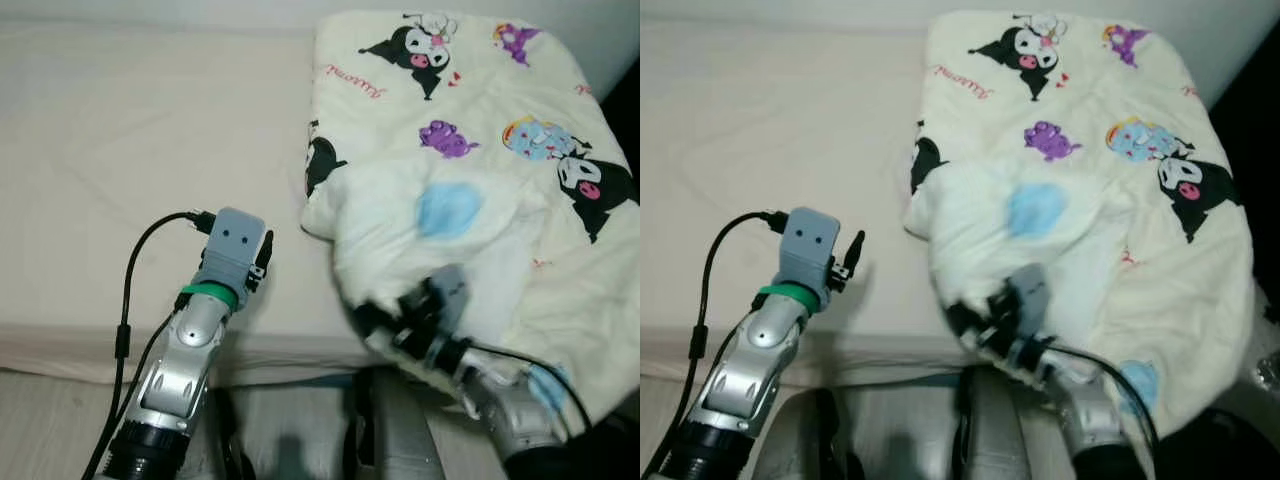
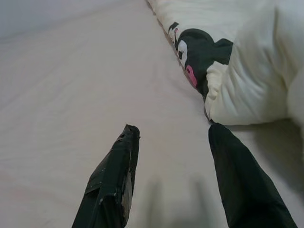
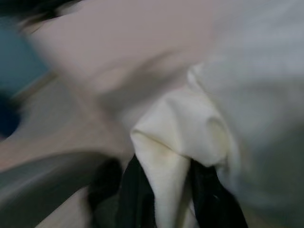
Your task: Clean up the room
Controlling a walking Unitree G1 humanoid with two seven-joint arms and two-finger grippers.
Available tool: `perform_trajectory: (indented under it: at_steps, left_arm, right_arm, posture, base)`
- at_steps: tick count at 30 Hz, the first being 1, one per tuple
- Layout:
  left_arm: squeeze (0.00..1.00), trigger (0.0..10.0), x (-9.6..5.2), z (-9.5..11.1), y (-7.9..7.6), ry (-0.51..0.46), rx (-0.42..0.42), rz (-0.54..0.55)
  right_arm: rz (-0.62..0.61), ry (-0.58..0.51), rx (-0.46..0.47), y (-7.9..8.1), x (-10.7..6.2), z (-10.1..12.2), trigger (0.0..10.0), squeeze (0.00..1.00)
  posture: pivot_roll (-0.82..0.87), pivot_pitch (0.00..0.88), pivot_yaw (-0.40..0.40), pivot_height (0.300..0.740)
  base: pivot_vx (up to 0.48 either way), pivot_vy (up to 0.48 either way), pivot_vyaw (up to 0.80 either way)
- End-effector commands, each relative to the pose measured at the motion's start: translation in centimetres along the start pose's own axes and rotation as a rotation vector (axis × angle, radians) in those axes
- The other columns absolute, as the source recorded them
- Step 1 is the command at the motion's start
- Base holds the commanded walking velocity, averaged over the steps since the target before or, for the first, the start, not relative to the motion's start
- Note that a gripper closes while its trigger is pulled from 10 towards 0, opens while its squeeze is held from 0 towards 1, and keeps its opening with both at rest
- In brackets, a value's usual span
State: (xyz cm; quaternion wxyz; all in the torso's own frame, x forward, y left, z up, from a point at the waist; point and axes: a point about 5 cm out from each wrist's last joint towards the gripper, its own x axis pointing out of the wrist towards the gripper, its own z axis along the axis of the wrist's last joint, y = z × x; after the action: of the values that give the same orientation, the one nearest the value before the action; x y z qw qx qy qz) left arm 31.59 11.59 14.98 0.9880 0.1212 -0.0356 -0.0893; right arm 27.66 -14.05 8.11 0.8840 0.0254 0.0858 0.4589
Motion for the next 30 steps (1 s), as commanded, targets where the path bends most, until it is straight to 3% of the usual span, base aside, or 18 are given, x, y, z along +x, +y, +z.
perform_trajectory:
  at_steps: [1, 2, 5, 9, 13, 14, 15, 18, 19, 20, 21, 22, 23, 24, 27, 28, 30]
  left_arm:
    - [0.0, 10.0, -0.1, -0.5, -0.2, 0.021, 0.002, -0.01]
    - [0.0, 10.0, -0.1, -0.5, -0.2, 0.021, 0.002, -0.01]
    - [0.0, 10.0, 0.1, -0.3, -0.4, 0.014, -0.001, -0.019]
    - [0.0, 10.0, 0.1, -0.2, -0.4, 0.011, -0.002, -0.021]
    - [0.0, 10.0, 0.1, -0.3, -0.3, 0.012, 0.005, -0.024]
    - [0.0, 10.0, 0.1, -0.4, -0.3, 0.011, 0.01, -0.027]
    - [0.0, 10.0, 0.1, -0.3, -0.2, 0.007, 0.019, -0.03]
    - [0.0, 10.0, 0.1, -0.3, -0.1, 0.004, 0.024, -0.031]
    - [0.0, 10.0, 0.1, -0.1, 0.2, -0.005, 0.041, -0.034]
    - [0.0, 10.0, 0.1, 0.1, 0.6, -0.02, 0.078, -0.042]
    - [0.0, 10.0, 0.1, 0.1, 0.6, -0.02, 0.078, -0.042]
    - [0.0, 10.0, -0.1, 0.4, 1.4, -0.042, 0.134, -0.064]
    - [0.0, 10.0, -0.1, 0.4, 1.4, -0.042, 0.134, -0.064]
    - [0.0, 10.0, -0.3, 0.6, 2.0, -0.058, 0.181, -0.089]
    - [0.0, 10.0, -0.8, 1.0, 3.2, -0.065, 0.238, -0.172]
    - [0.0, 10.0, -1.5, 1.2, 4.0, -0.057, 0.274, -0.293]
    - [0.0, 10.0, -2.0, 1.4, 4.4, -0.047, 0.29, -0.372]
  right_arm:
    - [0.136, 0.06, -0.001, 1.9, 0.3, -0.9, 10.0, 0.0]
    - [0.136, 0.06, -0.001, 1.9, 0.3, -0.9, 10.0, 0.0]
    - [0.168, 0.193, -0.025, 2.5, -0.3, -2.8, 10.0, 0.0]
    - [0.108, 0.246, -0.035, 1.9, -0.8, -3.5, 10.0, 0.0]
    - [0.167, 0.284, -0.023, 2.9, -1.5, -3.9, 10.0, 0.0]
    - [0.222, 0.291, -0.012, 3.6, -1.8, -4.0, 10.0, 0.07]
    - [0.286, 0.297, 0.004, 4.5, -2.3, -4.0, 10.0, 0.21]
    - [0.331, 0.301, 0.017, 5.1, -2.6, -3.9, 10.0, 0.21]
    - [0.384, 0.294, 0.043, 6.0, -3.2, -3.7, 10.0, 0.43]
    - [0.438, 0.267, 0.091, 7.0, -3.7, -3.3, 10.0, 0.56]
    - [0.438, 0.267, 0.091, 7.0, -3.7, -3.3, 10.0, 0.56]
    - [0.479, 0.255, 0.118, 7.9, -4.2, -2.9, 10.0, 0.26]
    - [0.479, 0.255, 0.118, 7.9, -4.2, -2.9, 10.0, 0.26]
    - [0.499, 0.25, 0.13, 8.5, -4.7, -2.6, 10.0, 0.0]
    - [0.507, 0.268, 0.123, 8.9, -5.6, -2.4, 10.0, 0.0]
    - [0.531, 0.273, 0.133, 9.5, -6.4, -2.0, 10.0, 0.0]
    - [0.526, 0.297, 0.127, 9.9, -6.8, -2.2, 10.0, 0.0]
  posture:
    - [-0.05, 0.188, 0.066, 0.586]
    - [-0.05, 0.188, 0.066, 0.586]
    - [-0.05, 0.182, 0.061, 0.586]
    - [-0.05, 0.176, 0.06, 0.586]
    - [-0.06, 0.17, 0.066, 0.586]
    - [-0.06, 0.166, 0.068, 0.586]
    - [-0.06, 0.162, 0.069, 0.586]
    - [-0.06, 0.161, 0.068, 0.586]
    - [-0.06, 0.159, 0.066, 0.586]
    - [-0.06, 0.157, 0.063, 0.586]
    - [-0.06, 0.157, 0.063, 0.586]
    - [-0.06, 0.157, 0.062, 0.586]
    - [-0.06, 0.157, 0.062, 0.586]
    - [-0.06, 0.158, 0.061, 0.586]
    - [-0.07, 0.159, 0.06, 0.586]
    - [-0.07, 0.16, 0.059, 0.586]
    - [-0.06, 0.161, 0.055, 0.586]
  base:
    - [0.0, 0.0, 0.0]
    - [0.0, 0.0, 0.0]
    - [0.0, 0.0, 0.0]
    - [0.0, 0.0, 0.0]
    - [0.0, 0.0, 0.0]
    - [0.0, 0.0, 0.0]
    - [0.0, 0.0, 0.0]
    - [0.0, 0.0, 0.0]
    - [0.0, 0.0, 0.0]
    - [0.0, 0.0, 0.0]
    - [0.0, 0.0, 0.0]
    - [0.0, 0.0, 0.0]
    - [0.0, 0.0, 0.0]
    - [0.0, 0.0, 0.0]
    - [0.0, 0.0, 0.0]
    - [0.0, 0.0, 0.0]
    - [0.0, 0.0, 0.0]
